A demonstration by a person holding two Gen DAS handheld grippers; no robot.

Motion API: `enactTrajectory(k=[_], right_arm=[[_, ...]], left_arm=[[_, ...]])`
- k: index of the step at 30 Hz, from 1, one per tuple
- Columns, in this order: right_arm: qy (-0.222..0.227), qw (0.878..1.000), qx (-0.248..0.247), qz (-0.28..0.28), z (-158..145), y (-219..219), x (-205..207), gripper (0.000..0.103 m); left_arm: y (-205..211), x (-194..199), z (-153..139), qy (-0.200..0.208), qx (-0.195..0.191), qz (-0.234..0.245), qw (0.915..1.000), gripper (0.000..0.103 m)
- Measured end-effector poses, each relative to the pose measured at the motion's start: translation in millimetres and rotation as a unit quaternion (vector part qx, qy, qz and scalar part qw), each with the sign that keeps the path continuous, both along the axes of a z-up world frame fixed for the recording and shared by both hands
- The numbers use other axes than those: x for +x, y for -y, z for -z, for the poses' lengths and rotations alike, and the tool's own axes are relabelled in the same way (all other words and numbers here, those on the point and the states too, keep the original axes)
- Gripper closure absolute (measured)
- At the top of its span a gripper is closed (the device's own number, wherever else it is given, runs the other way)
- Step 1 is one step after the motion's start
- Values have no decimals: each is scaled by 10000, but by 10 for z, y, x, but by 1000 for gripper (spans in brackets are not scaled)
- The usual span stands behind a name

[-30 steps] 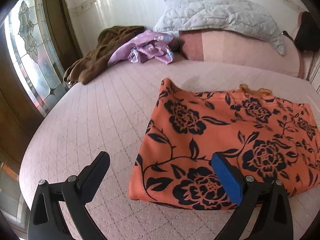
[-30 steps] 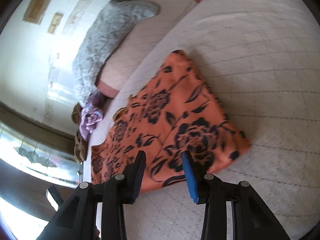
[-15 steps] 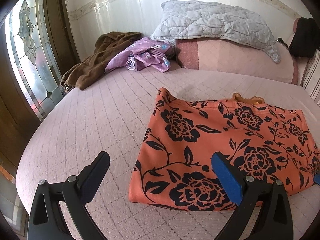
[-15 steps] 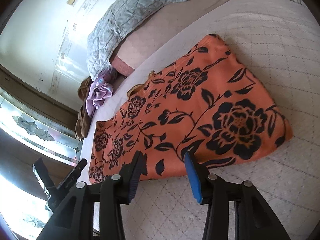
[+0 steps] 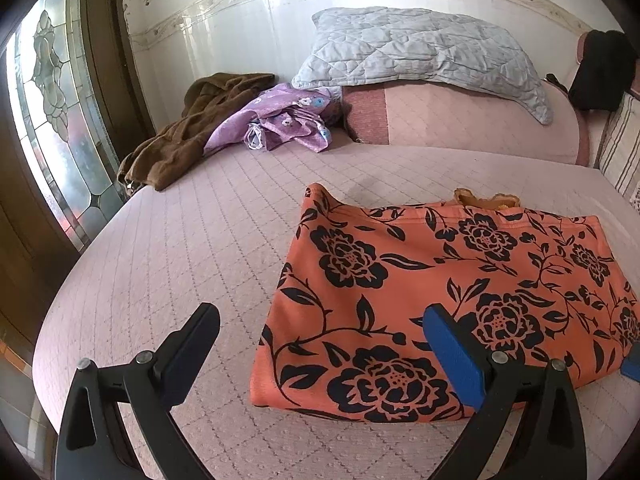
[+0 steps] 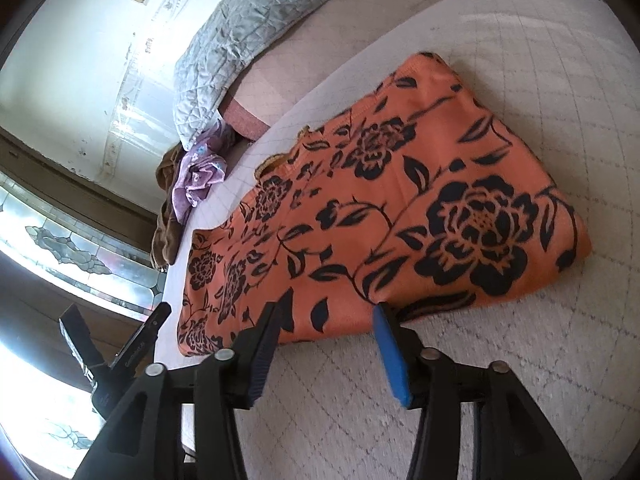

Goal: Fold small clothes

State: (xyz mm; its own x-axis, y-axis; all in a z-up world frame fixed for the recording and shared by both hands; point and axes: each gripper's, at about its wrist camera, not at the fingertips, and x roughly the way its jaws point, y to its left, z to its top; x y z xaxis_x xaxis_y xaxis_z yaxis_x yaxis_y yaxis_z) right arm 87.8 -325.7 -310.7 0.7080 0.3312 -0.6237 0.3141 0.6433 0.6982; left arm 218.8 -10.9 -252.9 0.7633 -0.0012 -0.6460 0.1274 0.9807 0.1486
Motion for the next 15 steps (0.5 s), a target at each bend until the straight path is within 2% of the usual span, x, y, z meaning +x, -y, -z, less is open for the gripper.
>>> enactTrajectory(k=[15], right_arm=[[-48, 10000, -70, -12, 15, 22, -27, 48]], left_arm=[[71, -8, 6, 31, 29, 51, 10000, 1]])
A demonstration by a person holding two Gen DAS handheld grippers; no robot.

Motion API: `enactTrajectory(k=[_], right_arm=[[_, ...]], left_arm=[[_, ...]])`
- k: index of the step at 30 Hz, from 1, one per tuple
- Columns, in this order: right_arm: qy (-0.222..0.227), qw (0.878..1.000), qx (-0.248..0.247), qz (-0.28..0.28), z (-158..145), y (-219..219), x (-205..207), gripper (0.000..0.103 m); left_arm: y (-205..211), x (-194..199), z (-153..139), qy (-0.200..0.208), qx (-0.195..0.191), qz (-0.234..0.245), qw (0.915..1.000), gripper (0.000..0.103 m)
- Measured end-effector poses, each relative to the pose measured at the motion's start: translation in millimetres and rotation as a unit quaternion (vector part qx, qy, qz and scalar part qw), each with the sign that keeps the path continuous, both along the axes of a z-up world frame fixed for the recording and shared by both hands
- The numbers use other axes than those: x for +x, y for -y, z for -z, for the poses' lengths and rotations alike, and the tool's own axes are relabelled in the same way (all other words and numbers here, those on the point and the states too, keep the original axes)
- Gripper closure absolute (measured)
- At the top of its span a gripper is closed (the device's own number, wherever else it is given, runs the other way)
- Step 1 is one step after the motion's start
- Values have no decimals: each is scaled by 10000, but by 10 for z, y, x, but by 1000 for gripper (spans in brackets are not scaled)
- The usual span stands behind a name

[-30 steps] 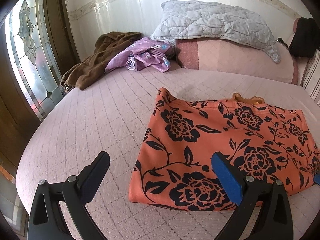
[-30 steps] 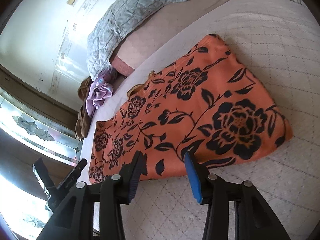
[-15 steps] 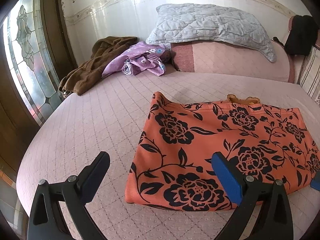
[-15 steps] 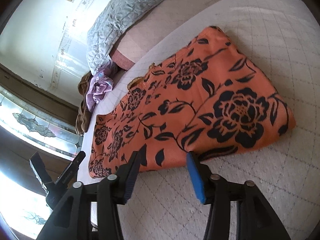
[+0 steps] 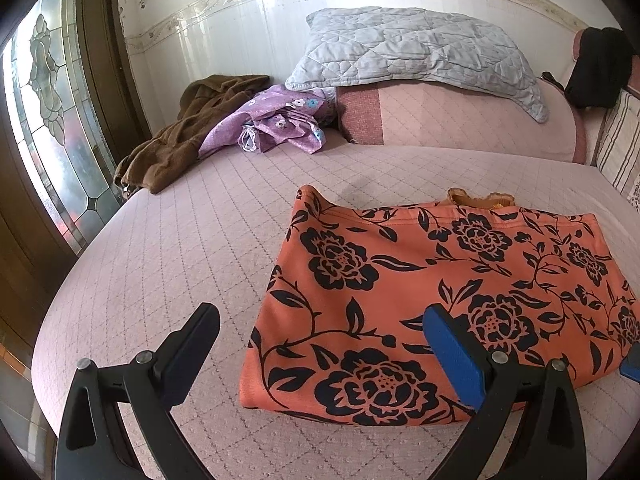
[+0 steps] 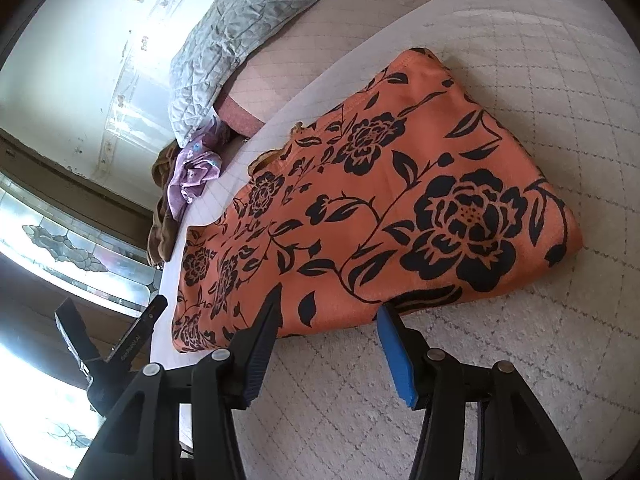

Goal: Fold small clothes

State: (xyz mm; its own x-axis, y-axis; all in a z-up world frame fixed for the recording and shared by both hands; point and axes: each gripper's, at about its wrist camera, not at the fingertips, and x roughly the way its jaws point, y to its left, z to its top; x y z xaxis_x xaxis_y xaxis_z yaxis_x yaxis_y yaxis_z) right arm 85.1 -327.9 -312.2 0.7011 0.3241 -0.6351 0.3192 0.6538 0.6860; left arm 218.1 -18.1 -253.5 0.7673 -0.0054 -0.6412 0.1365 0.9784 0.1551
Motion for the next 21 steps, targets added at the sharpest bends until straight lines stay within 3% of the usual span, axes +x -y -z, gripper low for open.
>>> enactTrajectory(k=[3, 5, 8, 11, 14, 21], right_arm=[[25, 9999, -159, -12, -41, -44, 7, 48], [178, 9981, -579, -123, -184, -155, 7, 48], [881, 9906, -910, -524, -570, -403, -43, 48], [1620, 9727, -1446, -815, -1041, -709, -150, 43], [2134, 9596, -1562, -958, -1341, -885, -253, 40], [2676, 9382, -1575, -1528, -1745, -1275, -342, 37]], left_arm=[[19, -14, -13, 46, 11, 26, 10000, 1], [29, -16, -18, 36, -15, 51, 10000, 1], [77, -17, -3, 20, 50, 80, 10000, 1], [139, -3, 16, -48, 92, 84, 9999, 1], [243, -17, 2, -22, 155, 117, 9998, 1], [668, -92, -8, 36, 275, 512, 9983, 1]])
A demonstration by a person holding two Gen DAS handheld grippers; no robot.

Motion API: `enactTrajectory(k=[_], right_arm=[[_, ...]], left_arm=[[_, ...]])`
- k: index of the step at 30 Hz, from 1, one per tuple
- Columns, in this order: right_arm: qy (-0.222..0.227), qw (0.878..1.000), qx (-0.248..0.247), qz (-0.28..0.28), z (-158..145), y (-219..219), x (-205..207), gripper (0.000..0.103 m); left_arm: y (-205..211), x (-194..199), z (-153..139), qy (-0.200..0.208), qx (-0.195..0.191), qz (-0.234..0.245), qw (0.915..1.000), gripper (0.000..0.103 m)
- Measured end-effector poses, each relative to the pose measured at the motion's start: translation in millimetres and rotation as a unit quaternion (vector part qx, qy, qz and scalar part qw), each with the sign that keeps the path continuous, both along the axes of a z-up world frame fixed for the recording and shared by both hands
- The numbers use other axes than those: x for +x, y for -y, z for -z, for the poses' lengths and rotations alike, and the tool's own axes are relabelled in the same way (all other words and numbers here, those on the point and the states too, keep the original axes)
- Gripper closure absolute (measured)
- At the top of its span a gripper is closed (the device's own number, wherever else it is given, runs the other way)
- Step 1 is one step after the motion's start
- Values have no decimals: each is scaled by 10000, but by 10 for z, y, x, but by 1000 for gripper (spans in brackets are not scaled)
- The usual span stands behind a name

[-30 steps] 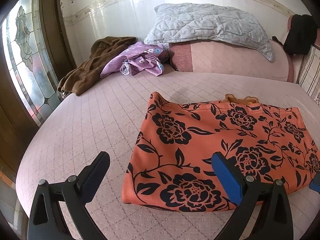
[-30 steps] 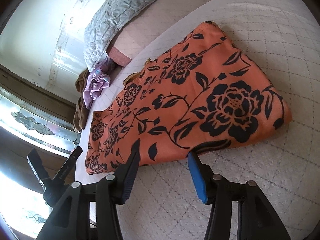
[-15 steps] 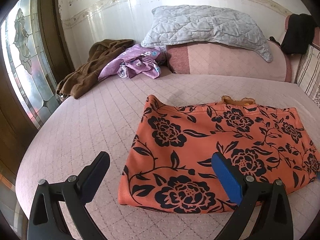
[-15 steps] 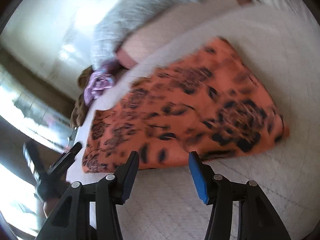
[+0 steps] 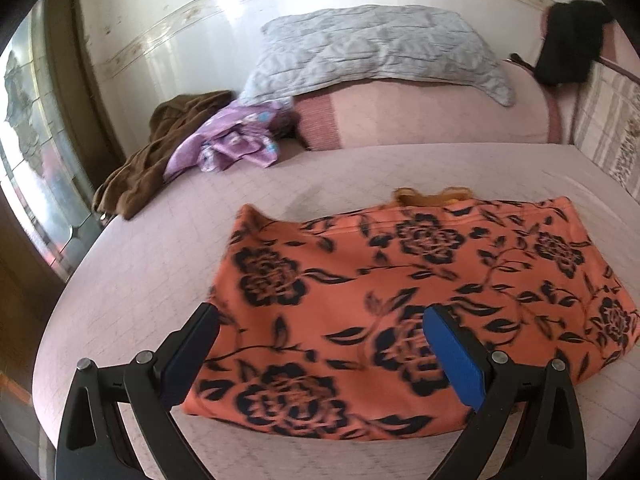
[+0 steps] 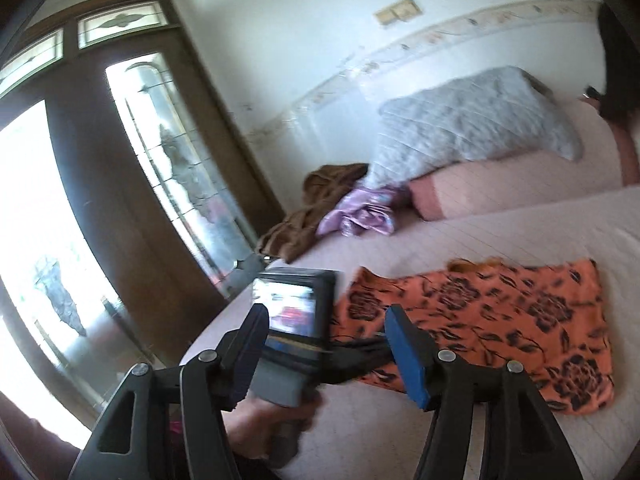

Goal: Fold small clothes

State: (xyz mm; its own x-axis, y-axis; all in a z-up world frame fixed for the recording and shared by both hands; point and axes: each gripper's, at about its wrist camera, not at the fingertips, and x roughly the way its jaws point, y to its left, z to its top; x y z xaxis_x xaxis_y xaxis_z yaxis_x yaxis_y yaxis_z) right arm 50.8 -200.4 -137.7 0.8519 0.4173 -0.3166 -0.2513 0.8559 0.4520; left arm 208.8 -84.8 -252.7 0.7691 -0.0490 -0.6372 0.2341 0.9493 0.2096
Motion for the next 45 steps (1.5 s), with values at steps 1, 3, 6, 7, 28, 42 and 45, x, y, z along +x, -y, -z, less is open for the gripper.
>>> enactTrajectory(k=[1, 3, 6, 7, 28, 42, 45], right_arm=[[37, 10000, -19, -24, -34, -37, -5, 37], [55, 9999, -112, 30, -57, -60, -32, 37], [32, 9997, -209, 98, -33, -61, -18, 37], [2, 9995, -251, 167, -18, -60, -1, 37], [-131, 9995, -294, 32, -13, -267, 138, 37], [63, 9989, -416, -189, -135, -640, 195, 37], [73, 9987, -452, -203, -141, -684, 199, 37]], left_arm=[[45, -16, 8, 15, 38, 51, 10000, 1], [153, -58, 30, 58, 146, 164, 9997, 1], [253, -119, 57, 67, 237, 290, 9993, 1], [279, -138, 64, 63, 255, 332, 9991, 1], [-152, -51, -117, 286, 8, -277, 9992, 1], [-410, -16, -189, 346, -178, -461, 9982, 1], [-422, -15, -192, 335, -192, -465, 9982, 1]])
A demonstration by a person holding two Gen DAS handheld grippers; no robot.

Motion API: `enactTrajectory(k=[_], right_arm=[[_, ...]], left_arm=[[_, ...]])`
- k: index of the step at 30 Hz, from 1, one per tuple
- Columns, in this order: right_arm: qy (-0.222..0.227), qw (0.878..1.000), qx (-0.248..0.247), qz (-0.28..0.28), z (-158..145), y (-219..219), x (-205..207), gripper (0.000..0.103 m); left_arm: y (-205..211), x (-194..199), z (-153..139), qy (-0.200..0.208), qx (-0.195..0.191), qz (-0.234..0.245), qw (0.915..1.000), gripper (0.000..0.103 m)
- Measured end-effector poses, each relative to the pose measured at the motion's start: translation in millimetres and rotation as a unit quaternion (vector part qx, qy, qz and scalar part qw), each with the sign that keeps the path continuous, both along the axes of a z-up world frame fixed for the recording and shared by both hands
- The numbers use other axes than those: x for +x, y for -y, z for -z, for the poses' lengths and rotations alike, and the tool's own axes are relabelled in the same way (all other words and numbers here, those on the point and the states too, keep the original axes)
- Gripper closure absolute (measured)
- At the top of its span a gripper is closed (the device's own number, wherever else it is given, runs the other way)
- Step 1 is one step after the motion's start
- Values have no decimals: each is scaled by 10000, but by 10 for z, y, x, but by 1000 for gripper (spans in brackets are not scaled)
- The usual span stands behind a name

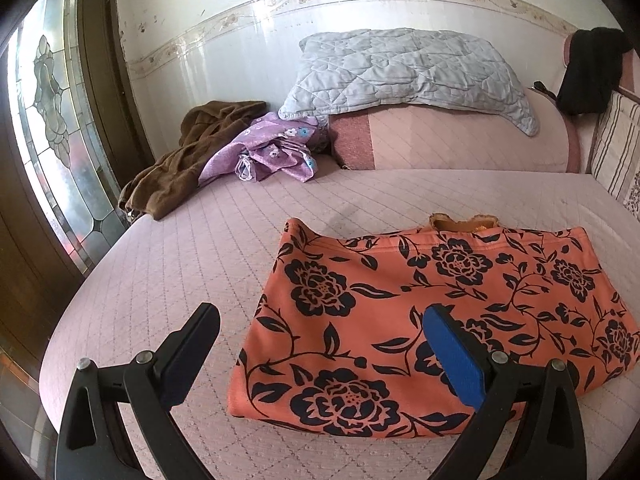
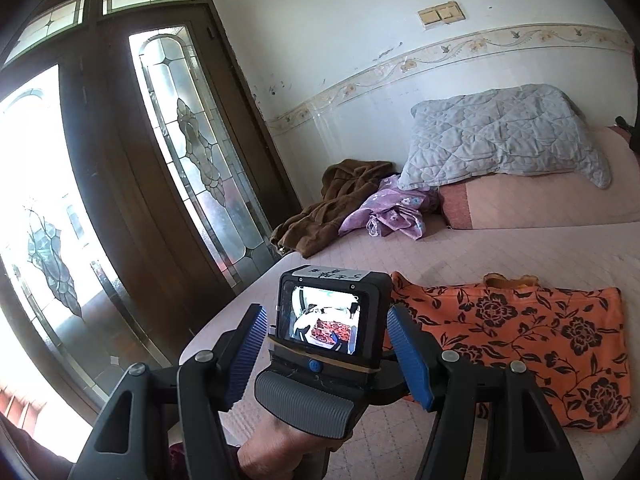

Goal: Fold small clothes

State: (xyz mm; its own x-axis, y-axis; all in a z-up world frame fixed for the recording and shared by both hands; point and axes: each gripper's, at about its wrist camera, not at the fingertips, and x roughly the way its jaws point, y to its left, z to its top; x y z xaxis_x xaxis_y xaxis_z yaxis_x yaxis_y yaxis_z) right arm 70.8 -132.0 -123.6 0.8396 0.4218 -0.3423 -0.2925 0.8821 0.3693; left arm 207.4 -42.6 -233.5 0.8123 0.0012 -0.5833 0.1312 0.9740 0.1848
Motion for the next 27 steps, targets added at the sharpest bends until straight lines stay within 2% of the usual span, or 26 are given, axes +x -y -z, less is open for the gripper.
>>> enactTrajectory(k=[10, 13, 16, 18, 20, 21, 22, 24, 25, 27], right_arm=[[36, 9998, -126, 135, 3, 14, -22, 37], [-125, 9984, -324, 457, 89, 217, -58, 37], [-511, 9942, -203, 921, 320, 642, -78, 37], [-1028, 9835, 243, 1471, 636, 1139, -88, 37], [-1425, 9604, 1135, 2107, 1034, 1720, -178, 37], [-1474, 9507, 1448, 2314, 1192, 1947, -228, 42], [-1571, 9373, 1664, 2629, 1376, 2196, -274, 54], [-1835, 9160, 1920, 3008, 1592, 2498, -285, 63], [-1876, 9032, 2285, 3111, 1719, 2668, -313, 63], [-1868, 8952, 2436, 3230, 1783, 2798, -322, 63]], left_arm=[[-46, 44, 33, -68, 0, -37, 10000, 1], [-133, 174, 142, -452, -50, -176, 9988, 1], [-269, 310, 289, -885, -38, -486, 9949, 1], [-369, 346, 367, -1051, -72, -631, 9924, 1], [-431, 346, 385, -1052, -82, -675, 9921, 1], [-448, 349, 391, -994, 20, -735, 9923, 1], [-467, 354, 401, -961, 101, -798, 9921, 1], [-513, 385, 433, -990, 137, -918, 9907, 1], [-539, 398, 444, -1025, 87, -961, 9900, 1], [-556, 385, 424, -972, 93, -1023, 9899, 1]])
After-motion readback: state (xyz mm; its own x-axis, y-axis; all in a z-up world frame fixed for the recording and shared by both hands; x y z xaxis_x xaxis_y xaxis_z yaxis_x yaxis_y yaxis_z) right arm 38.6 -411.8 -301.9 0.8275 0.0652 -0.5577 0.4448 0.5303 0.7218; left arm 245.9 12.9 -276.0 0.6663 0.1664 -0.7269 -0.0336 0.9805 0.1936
